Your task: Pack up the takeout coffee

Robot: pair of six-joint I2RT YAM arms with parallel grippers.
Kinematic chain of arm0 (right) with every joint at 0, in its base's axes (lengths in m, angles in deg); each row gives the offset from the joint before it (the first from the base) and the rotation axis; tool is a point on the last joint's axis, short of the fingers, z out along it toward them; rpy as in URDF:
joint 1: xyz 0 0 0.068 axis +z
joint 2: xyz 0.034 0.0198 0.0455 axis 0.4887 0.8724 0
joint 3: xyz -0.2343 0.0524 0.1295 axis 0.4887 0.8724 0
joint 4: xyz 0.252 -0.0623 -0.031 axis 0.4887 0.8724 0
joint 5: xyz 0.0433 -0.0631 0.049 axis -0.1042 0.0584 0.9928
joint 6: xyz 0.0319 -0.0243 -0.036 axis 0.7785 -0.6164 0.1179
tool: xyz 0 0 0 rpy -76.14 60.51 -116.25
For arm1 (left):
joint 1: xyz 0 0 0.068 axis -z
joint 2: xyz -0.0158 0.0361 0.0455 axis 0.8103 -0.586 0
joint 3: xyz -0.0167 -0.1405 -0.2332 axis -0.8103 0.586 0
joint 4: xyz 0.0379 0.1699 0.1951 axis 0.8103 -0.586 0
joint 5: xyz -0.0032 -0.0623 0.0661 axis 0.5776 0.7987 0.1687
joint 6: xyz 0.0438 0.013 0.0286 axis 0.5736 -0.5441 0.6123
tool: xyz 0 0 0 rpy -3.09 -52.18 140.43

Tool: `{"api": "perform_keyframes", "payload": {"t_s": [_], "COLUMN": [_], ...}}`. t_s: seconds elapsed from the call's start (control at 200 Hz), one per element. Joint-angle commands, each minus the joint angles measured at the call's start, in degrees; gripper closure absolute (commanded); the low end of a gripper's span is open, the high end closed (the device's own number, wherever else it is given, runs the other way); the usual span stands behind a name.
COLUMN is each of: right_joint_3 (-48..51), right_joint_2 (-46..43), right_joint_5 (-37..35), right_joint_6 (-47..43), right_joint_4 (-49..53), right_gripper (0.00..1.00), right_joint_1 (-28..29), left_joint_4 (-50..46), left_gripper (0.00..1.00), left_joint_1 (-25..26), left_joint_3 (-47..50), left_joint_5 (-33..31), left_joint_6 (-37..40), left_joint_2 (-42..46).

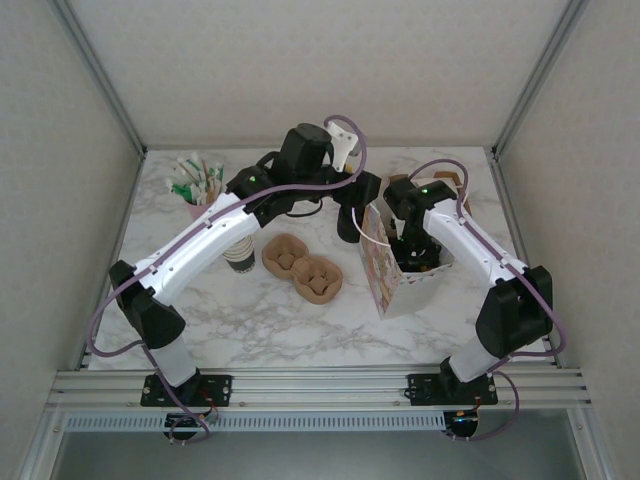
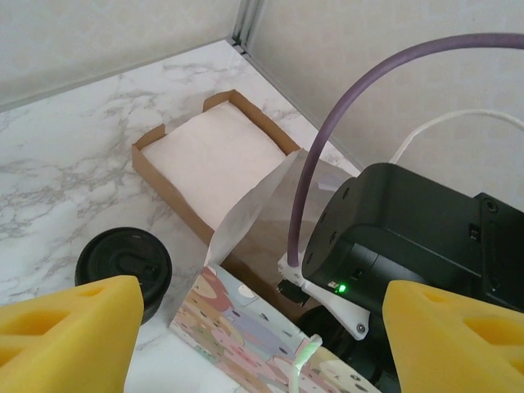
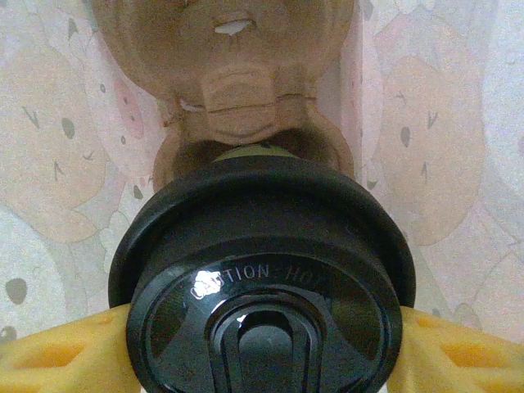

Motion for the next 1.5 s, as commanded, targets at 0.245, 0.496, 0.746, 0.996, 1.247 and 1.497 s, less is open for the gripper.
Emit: {"api": "perform_keyframes", "payload": {"t_s": [0.245,0.496,0.746,0.996,1.247,1.497], "right_joint_3": [1.5,3.2,4.3,4.7,5.3,6.1], "right_joint_2": [1.7,2.4,2.8,3.0,3.1,3.1], "right_joint_5": [0.8,1.2,1.5,1.6,1.8,2.0], "right_joint_6": [-0.5,-0.7,-0.7,-0.7,-0.7,-0.6], "right_joint_4": [-2.2,-4.2,-5.3,-5.7,-6.4,-6.9], "right_gripper": [0.32,0.32,0.32,0.31,0.32,0.31], "right_joint_1": [-0.4,-0.4,-0.4,-0.5,-0.5,-0.5], "left_joint_4": [-1.2,-1.0,-0.5,-0.2,1.0,2.5], "left_gripper": [0.22,0.22,0.22,0.23,0.22,0.22], "left_joint_1": [-0.3,-0.3,-0.4,-0.3,-0.3,-0.3], "left_joint_3": [-1.6,-1.2,-0.6,-0.3,2.0,5.1], "left_joint_5": [-0.4,-0.2,-0.1,0.0,0.0,0.2], "left_joint_6": [1.4,1.2,0.8,0.5,-0.4,-1.5], "left_joint_2": [-0.3,-0.3,0.0,0.0,1.0,2.4]}}
